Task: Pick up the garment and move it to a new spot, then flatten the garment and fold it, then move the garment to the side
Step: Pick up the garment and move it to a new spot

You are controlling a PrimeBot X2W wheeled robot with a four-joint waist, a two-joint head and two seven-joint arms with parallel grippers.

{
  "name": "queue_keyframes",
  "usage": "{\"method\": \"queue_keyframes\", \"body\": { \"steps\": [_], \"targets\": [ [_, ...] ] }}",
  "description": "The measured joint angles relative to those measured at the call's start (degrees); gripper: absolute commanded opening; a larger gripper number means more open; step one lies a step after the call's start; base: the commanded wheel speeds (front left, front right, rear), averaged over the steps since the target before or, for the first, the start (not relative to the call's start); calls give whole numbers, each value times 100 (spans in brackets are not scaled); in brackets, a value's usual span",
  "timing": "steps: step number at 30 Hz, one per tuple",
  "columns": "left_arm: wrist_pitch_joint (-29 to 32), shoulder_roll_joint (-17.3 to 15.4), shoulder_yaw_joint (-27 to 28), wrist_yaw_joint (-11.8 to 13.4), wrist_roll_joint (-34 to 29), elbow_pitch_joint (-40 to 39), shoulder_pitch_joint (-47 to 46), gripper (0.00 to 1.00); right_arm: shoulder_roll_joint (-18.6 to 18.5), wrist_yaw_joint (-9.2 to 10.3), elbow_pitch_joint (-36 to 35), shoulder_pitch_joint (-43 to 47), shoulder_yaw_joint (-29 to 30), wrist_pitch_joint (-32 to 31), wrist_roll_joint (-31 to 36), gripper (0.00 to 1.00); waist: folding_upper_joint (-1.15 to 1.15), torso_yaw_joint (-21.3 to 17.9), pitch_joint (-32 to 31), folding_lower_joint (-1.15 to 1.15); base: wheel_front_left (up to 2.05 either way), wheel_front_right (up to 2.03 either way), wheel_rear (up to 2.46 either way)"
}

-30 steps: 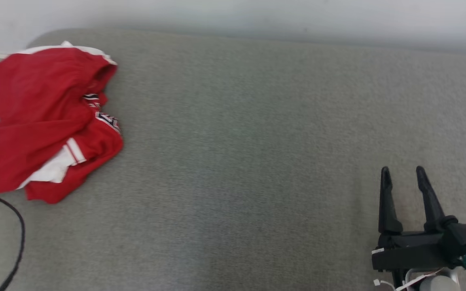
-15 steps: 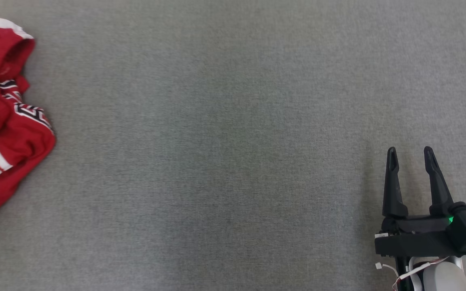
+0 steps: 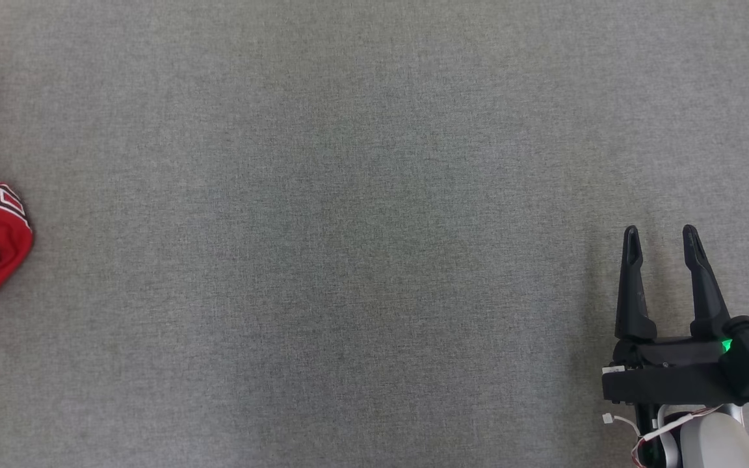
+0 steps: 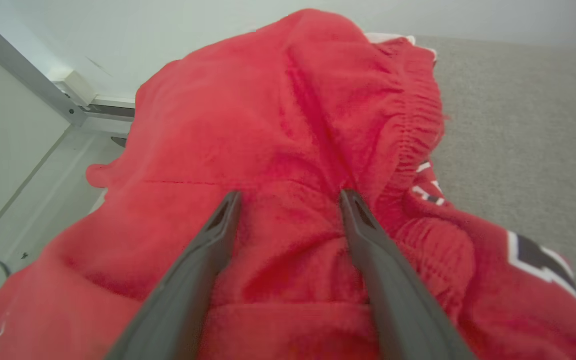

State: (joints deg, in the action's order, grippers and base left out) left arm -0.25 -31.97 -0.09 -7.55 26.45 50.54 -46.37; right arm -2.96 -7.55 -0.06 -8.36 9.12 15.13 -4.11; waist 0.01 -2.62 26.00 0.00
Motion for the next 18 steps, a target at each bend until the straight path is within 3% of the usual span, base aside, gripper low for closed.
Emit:
{"method": "queue_keyframes", "body": {
  "steps": [3, 4, 5, 6, 11, 18],
  "targets": [
    [230, -68, -163, 0, 104, 165, -6, 100, 0, 0, 15, -13, -10, 0, -1, 100, -1, -16, -24, -1, 0, 0, 0],
    [309, -74, -215, 0, 141, 201, -7, 94, 0, 0, 24, -13, -13, 0, -1, 100, -1, -20, -34, -1, 0, 0, 0],
    [293, -83, -234, 0, 172, 225, -9, 9, 0, 0, 32, -14, -13, 0, -9, 100, -1, -24, -46, 0, 0, 0, 0],
    [280, -97, -249, 0, 192, 254, -28, 0, 0, 0, 38, -14, -12, 0, -19, 100, -1, -26, -58, 0, 0, 0, 0],
    [163, -182, -341, 0, 192, 392, -107, 0, 0, 0, 86, -10, -1, 0, -68, 100, -1, -26, -175, -1, 0, 0, 0],
    [-615, -269, -348, 140, 76, 174, -419, 0, 0, 0, 174, 71, -13, 0, -207, 100, -1, 10, -482, -1, 0, 0, 0]
  ]
}}
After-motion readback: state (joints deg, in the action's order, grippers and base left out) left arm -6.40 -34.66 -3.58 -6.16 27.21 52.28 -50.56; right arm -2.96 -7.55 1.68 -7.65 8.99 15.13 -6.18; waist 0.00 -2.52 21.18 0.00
